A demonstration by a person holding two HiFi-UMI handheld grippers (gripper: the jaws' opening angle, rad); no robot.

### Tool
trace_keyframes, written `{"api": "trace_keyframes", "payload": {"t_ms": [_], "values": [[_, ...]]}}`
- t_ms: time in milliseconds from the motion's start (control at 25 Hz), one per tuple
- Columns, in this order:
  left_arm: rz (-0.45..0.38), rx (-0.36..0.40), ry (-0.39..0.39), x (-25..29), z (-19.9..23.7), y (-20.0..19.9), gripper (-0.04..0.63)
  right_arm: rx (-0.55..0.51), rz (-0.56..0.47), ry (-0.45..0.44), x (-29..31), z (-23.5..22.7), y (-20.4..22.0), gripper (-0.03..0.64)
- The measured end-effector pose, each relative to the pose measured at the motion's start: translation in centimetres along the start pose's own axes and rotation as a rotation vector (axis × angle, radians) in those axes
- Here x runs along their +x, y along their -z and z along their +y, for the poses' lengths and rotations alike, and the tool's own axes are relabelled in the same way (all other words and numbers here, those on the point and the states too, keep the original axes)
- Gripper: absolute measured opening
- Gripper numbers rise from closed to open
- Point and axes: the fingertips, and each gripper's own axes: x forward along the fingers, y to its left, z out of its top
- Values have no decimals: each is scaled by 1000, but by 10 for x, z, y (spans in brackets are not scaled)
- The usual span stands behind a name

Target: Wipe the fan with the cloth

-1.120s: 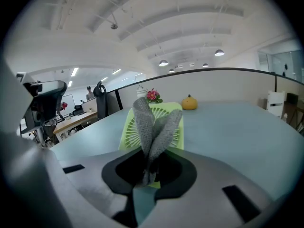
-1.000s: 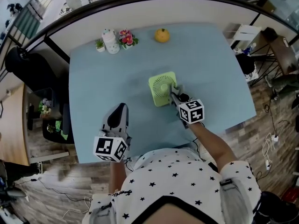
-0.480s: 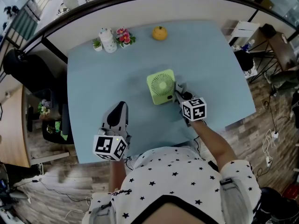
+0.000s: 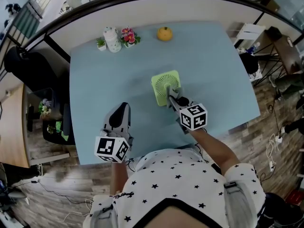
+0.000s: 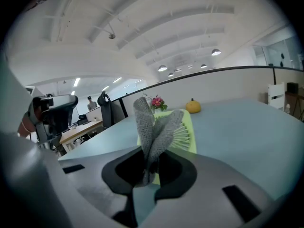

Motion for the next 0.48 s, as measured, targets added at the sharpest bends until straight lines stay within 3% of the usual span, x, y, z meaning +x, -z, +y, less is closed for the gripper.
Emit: {"api": "trace_keyframes", "payload": {"t_ms": [240, 480], "values": [[-3, 0, -11, -4, 1, 0, 40, -37, 63, -83, 16, 39, 23, 51], [2, -2, -21, -7, -1, 2, 40, -54, 113, -71, 25, 39, 44, 51]]}}
